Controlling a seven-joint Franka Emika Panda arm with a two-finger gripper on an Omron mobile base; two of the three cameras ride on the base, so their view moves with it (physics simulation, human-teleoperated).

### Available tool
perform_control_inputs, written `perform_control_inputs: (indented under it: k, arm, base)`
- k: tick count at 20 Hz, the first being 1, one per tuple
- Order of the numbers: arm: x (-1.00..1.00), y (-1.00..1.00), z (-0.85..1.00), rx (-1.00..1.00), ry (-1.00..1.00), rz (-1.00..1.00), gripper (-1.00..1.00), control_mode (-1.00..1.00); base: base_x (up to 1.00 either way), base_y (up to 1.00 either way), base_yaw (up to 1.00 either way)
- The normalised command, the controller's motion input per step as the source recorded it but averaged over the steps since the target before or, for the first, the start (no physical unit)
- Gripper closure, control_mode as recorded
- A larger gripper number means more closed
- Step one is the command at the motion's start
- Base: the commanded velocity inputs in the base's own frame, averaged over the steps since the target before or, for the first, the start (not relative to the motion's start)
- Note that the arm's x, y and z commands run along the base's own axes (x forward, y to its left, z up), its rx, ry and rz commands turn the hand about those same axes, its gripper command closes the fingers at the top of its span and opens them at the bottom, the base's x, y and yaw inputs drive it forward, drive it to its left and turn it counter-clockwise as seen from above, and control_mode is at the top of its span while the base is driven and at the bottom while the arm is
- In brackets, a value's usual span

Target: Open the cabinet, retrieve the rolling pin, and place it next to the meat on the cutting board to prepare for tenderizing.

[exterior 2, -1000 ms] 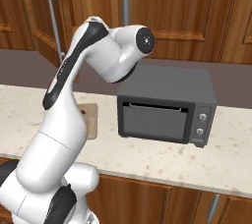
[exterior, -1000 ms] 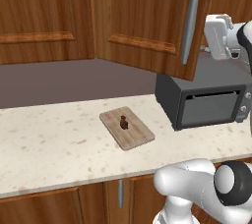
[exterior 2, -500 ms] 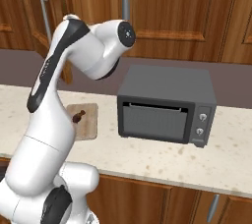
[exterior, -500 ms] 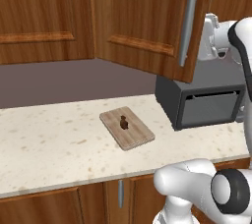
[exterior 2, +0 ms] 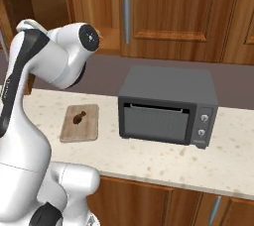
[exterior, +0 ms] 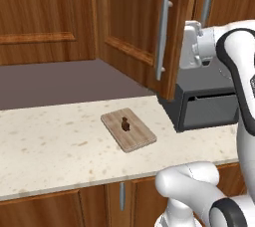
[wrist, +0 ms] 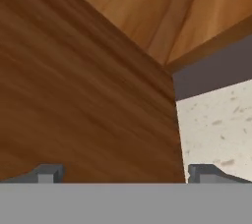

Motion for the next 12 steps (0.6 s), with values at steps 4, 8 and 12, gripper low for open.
perform_control_inputs:
  k: [4,8,12]
  arm:
    - [-0.12,0.89,-0.04,-0.01,0.0,0.1,-1.0,-1.0]
    - [0.04,0.65,-0.11,-0.02,0.0,0.04,-1.0,-1.0]
    - [0.1,0.45,-0.22,-0.05,0.06,0.02,-1.0,-1.0]
  base:
    - [0.0,0.0,0.0]
    - [0.0,0.0,0.0]
    - [0.0,0.0,0.0]
